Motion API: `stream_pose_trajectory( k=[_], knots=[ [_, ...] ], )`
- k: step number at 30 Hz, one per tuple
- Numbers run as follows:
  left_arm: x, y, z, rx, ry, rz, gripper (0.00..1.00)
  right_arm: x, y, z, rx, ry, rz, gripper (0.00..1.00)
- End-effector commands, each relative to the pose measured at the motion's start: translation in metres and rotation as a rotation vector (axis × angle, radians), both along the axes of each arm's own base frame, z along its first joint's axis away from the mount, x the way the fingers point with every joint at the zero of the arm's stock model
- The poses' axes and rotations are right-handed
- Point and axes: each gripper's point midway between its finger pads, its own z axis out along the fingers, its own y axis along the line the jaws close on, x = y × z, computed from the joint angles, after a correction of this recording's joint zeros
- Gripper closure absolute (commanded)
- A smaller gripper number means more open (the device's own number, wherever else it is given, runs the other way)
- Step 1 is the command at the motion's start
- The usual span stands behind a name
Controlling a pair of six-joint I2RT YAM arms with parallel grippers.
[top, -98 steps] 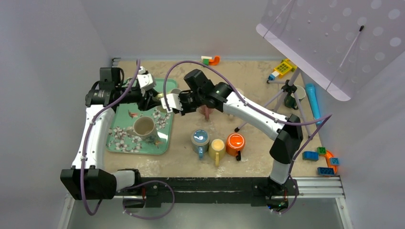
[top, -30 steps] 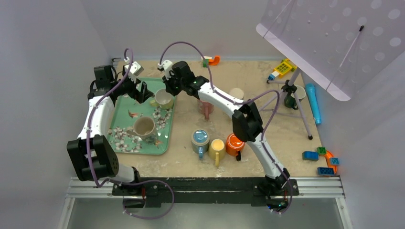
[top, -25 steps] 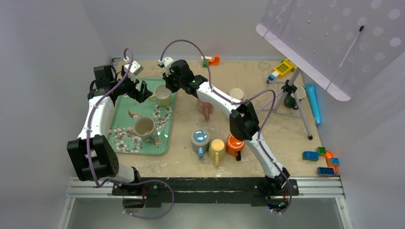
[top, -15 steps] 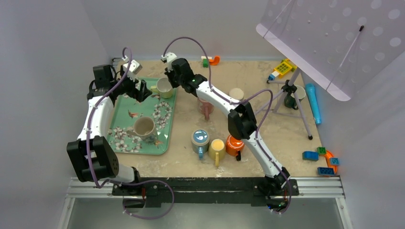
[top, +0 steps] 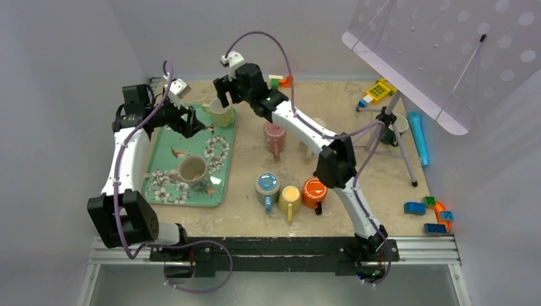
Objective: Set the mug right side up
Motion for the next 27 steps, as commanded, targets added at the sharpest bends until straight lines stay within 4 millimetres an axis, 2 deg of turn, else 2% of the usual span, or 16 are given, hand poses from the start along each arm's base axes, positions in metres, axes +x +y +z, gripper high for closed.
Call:
stream_pose_trajectory(
  k=[1,2,4,5,7,9,11,13,16,19,22,24,27],
  knots=[
    [-0.028,-0.028,0.042,-0.007,-0.034,-0.021,0.05,-0.041,-0.057,0.182,0.138,-0.235,-0.053,0.12],
    [-0.037,-0.037,0.042,0.003,-0.029,-0.039,0.07,-0.051,-0.073,0.191,0.130,-0.237,-0.080,0.12],
    [-0.063,-0.061,0.042,0.021,-0.032,-0.133,0.08,-0.073,-0.099,0.190,0.100,-0.217,-0.097,0.11],
    [-0.075,-0.068,0.045,0.010,-0.033,-0.164,0.07,-0.086,-0.108,0.163,0.039,-0.174,-0.079,0.11],
    [-0.089,-0.075,0.054,-0.038,-0.016,-0.175,0.05,-0.111,-0.132,0.139,-0.022,-0.114,-0.075,0.10],
    [-0.096,-0.074,0.056,-0.042,0.015,-0.161,0.05,-0.140,-0.142,0.106,-0.029,-0.002,-0.063,0.09],
    [-0.100,-0.071,0.054,-0.035,0.038,-0.134,0.05,-0.177,-0.141,0.073,-0.069,0.070,-0.006,0.09],
    [-0.104,-0.069,0.051,-0.027,0.048,-0.115,0.05,-0.213,-0.138,0.050,-0.122,0.105,0.027,0.09],
    [-0.108,-0.066,0.044,-0.019,0.059,-0.090,0.04,-0.263,-0.130,0.026,-0.146,0.200,0.045,0.16],
    [-0.108,-0.062,0.037,-0.011,0.061,-0.053,0.04,-0.301,-0.135,0.010,-0.128,0.269,-0.076,0.23],
    [-0.107,-0.063,0.036,-0.036,0.053,-0.037,0.04,-0.349,-0.131,-0.006,-0.058,0.302,-0.171,0.27],
    [-0.108,-0.065,0.036,-0.049,0.053,-0.042,0.04,-0.375,-0.129,-0.027,-0.067,0.330,-0.230,0.28],
    [-0.109,-0.067,0.039,-0.059,0.048,-0.052,0.04,-0.402,-0.128,-0.068,-0.135,0.393,-0.320,0.28]
  ],
)
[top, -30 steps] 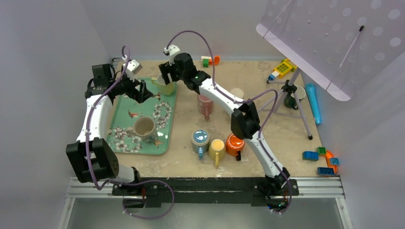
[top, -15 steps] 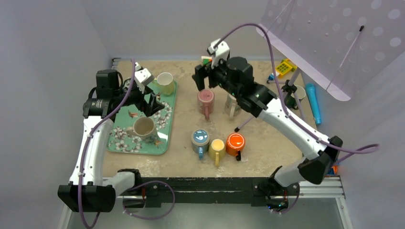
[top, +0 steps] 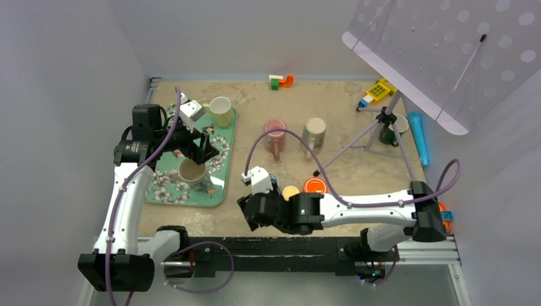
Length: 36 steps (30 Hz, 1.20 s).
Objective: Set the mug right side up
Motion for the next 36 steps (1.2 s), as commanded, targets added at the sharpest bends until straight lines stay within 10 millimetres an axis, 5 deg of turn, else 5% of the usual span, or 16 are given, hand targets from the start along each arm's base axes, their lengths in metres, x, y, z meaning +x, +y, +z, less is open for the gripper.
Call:
stream_pose_trajectory(
  k=[1,6,10,16,25,32,33,35,36],
  knots=[
    [0.003,-0.003,0.015,-0.036,-0.048,0.005,0.04,-0.014,-0.014,-0.038,-0.013,0.033,-0.325,0.27],
    [-0.004,-0.008,0.019,-0.059,-0.063,-0.025,0.04,-0.026,-0.021,-0.079,-0.065,0.066,-0.397,0.28],
    [-0.006,-0.010,0.022,-0.068,-0.070,-0.031,0.04,-0.015,-0.014,-0.080,-0.019,0.022,-0.427,0.31],
    [-0.008,-0.013,0.026,-0.082,-0.077,-0.045,0.04,0.014,-0.029,-0.108,-0.056,-0.031,-0.506,0.36],
    [-0.009,-0.013,0.024,-0.087,-0.068,-0.045,0.04,0.056,-0.033,-0.103,-0.065,-0.122,-0.529,0.59],
    [-0.013,-0.015,0.022,-0.096,-0.064,-0.060,0.04,0.077,-0.025,-0.108,-0.027,-0.144,-0.498,0.61],
    [-0.013,-0.015,0.022,-0.096,-0.063,-0.060,0.04,0.079,-0.025,-0.109,-0.033,-0.144,-0.495,0.67],
    [-0.013,-0.015,0.022,-0.093,-0.061,-0.058,0.04,0.082,-0.024,-0.105,-0.033,-0.152,-0.493,0.96],
    [-0.014,-0.015,0.022,-0.094,-0.060,-0.058,0.04,0.083,-0.023,-0.099,-0.022,-0.156,-0.490,1.00]
  ],
)
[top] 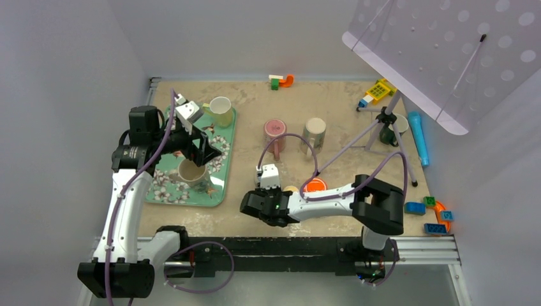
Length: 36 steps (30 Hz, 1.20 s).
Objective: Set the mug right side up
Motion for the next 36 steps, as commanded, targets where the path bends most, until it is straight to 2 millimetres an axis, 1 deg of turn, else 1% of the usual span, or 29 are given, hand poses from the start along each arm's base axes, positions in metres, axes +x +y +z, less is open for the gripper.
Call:
stream_pose_trajectory(
  k=[1,2,4,5,7,8,10,12,14,16,18,20,21,22,25,26,29,31,33,34,35,36],
  knots=[
    [-0.005,-0.004,0.009,-0.028,-0.017,-0.018,0.05,0.018,0.012,0.033,0.066,-0.098,0.004,1.00],
    [-0.007,-0.005,0.012,-0.037,-0.014,-0.024,0.05,0.019,0.015,0.043,0.095,-0.109,0.011,1.00],
    [-0.014,-0.010,0.023,-0.066,-0.008,-0.048,0.05,0.020,0.021,0.074,0.192,-0.148,0.042,1.00],
    [-0.018,-0.014,0.031,-0.088,-0.002,-0.064,0.05,0.020,0.025,0.099,0.280,-0.182,0.065,1.00],
    [-0.028,-0.022,0.050,-0.153,0.013,-0.100,0.05,0.021,0.026,0.159,0.454,-0.287,0.127,1.00],
    [-0.032,-0.025,0.061,-0.189,0.017,-0.115,0.04,0.021,0.022,0.195,0.564,-0.352,0.139,1.00],
    [-0.041,-0.033,0.087,-0.278,0.024,-0.156,0.03,0.017,0.005,0.261,0.740,-0.480,0.167,1.00],
    [-0.050,-0.041,0.111,-0.363,0.032,-0.198,0.01,0.010,-0.015,0.322,0.874,-0.609,0.208,1.00],
    [-0.057,-0.045,0.132,-0.418,0.014,-0.230,0.00,0.002,-0.027,0.367,0.971,-0.723,0.256,1.00],
    [-0.063,-0.049,0.153,-0.467,-0.017,-0.247,0.00,-0.006,-0.037,0.405,1.075,-0.822,0.281,1.00],
    [-0.073,-0.053,0.176,-0.516,-0.048,-0.264,0.00,-0.013,-0.038,0.433,1.131,-0.885,0.319,1.00],
    [-0.082,-0.057,0.196,-0.563,-0.057,-0.302,0.00,-0.019,-0.029,0.449,1.147,-0.916,0.372,1.00],
    [-0.085,-0.059,0.207,-0.590,-0.069,-0.325,0.00,-0.022,-0.025,0.461,1.172,-0.930,0.397,1.00],
    [-0.089,-0.060,0.220,-0.611,-0.114,-0.356,0.00,-0.026,-0.016,0.467,1.180,-0.936,0.432,1.00],
    [-0.101,-0.062,0.234,-0.693,-0.109,-0.407,0.00,-0.030,0.001,0.482,1.198,-0.947,0.488,1.00],
    [-0.108,-0.065,0.236,-0.710,-0.102,-0.437,0.00,-0.032,0.007,0.485,1.202,-0.949,0.506,1.00],
    [-0.102,-0.065,0.234,-0.719,-0.059,-0.394,0.00,-0.038,0.022,0.491,1.211,-0.952,0.568,1.00],
    [-0.098,-0.065,0.231,-0.701,-0.075,-0.378,0.01,-0.041,0.032,0.492,1.209,-0.942,0.598,1.00],
    [-0.101,-0.066,0.232,-0.702,-0.075,-0.392,0.09,-0.040,0.041,0.489,1.200,-0.921,0.618,1.00],
    [-0.103,-0.067,0.234,-0.706,-0.078,-0.406,0.16,-0.039,0.046,0.487,1.198,-0.911,0.629,1.00],
    [-0.105,-0.067,0.235,-0.712,-0.073,-0.414,0.24,-0.037,0.050,0.484,1.203,-0.895,0.640,1.00],
    [-0.105,-0.068,0.235,-0.720,-0.057,-0.419,0.35,-0.034,0.056,0.481,1.208,-0.876,0.661,1.00]
  ],
)
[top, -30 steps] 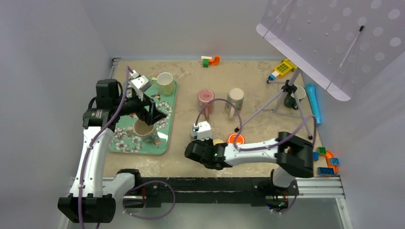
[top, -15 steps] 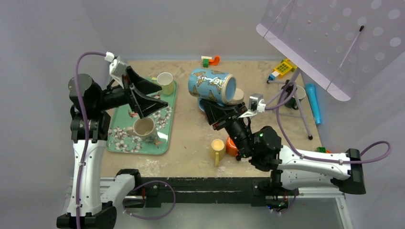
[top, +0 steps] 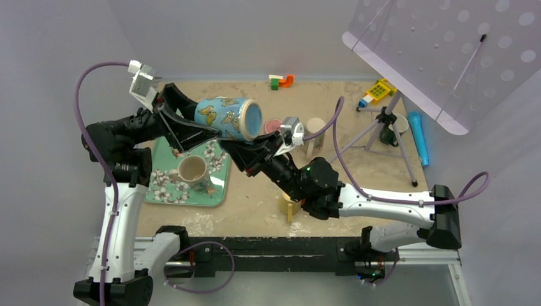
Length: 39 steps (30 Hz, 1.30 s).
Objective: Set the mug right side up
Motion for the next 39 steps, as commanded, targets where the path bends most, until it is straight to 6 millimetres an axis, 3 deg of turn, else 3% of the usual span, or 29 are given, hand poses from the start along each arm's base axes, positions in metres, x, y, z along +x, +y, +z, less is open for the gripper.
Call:
stream_pose_trajectory(
  k=[1,3,4,5,6,7,8,10,13,16,20,27,29,39],
  knots=[
    [-0.013,-0.004,0.010,-0.026,-0.015,-0.044,0.49,-0.012,-0.015,0.074,0.207,-0.078,0.134,1.00],
    [-0.013,-0.004,0.007,-0.020,-0.002,-0.050,0.90,-0.001,-0.006,0.063,0.172,-0.056,0.149,1.00],
    [-0.012,-0.004,0.003,-0.007,0.010,-0.049,1.00,0.006,-0.003,0.057,0.148,-0.041,0.144,1.00],
    [-0.008,-0.003,-0.003,0.012,0.016,-0.034,1.00,0.016,0.001,0.047,0.116,-0.011,0.133,1.00],
    [-0.002,-0.002,-0.009,0.040,0.041,-0.001,1.00,0.025,0.002,0.038,0.087,0.019,0.118,0.84],
    [0.012,0.002,-0.017,0.087,0.036,0.084,1.00,0.035,0.002,0.027,0.057,0.051,0.091,0.63],
    [0.031,0.011,-0.032,0.172,0.045,0.220,1.00,0.044,0.000,0.016,0.024,0.083,0.056,0.50],
    [0.068,0.042,-0.054,0.368,-0.019,0.482,1.00,0.059,-0.007,-0.007,-0.044,0.136,-0.024,0.29],
    [0.119,0.099,-0.078,0.662,-0.132,0.780,1.00,0.076,-0.021,-0.041,-0.164,0.201,-0.138,0.15],
    [0.157,0.137,-0.112,0.945,-0.125,0.849,1.00,0.082,-0.037,-0.067,-0.254,0.235,-0.217,0.12],
    [0.199,0.163,-0.175,1.231,-0.001,0.728,1.00,0.084,-0.061,-0.085,-0.297,0.263,-0.291,0.10],
    [0.267,0.219,-0.238,1.352,0.262,0.656,1.00,0.079,-0.079,-0.105,-0.332,0.283,-0.309,0.09],
    [0.280,0.225,-0.268,1.394,0.349,0.588,1.00,0.078,-0.080,-0.109,-0.346,0.289,-0.311,0.09],
    [0.318,0.233,-0.347,1.465,0.404,0.471,1.00,0.080,-0.088,-0.122,-0.383,0.298,-0.342,0.09]
  ],
)
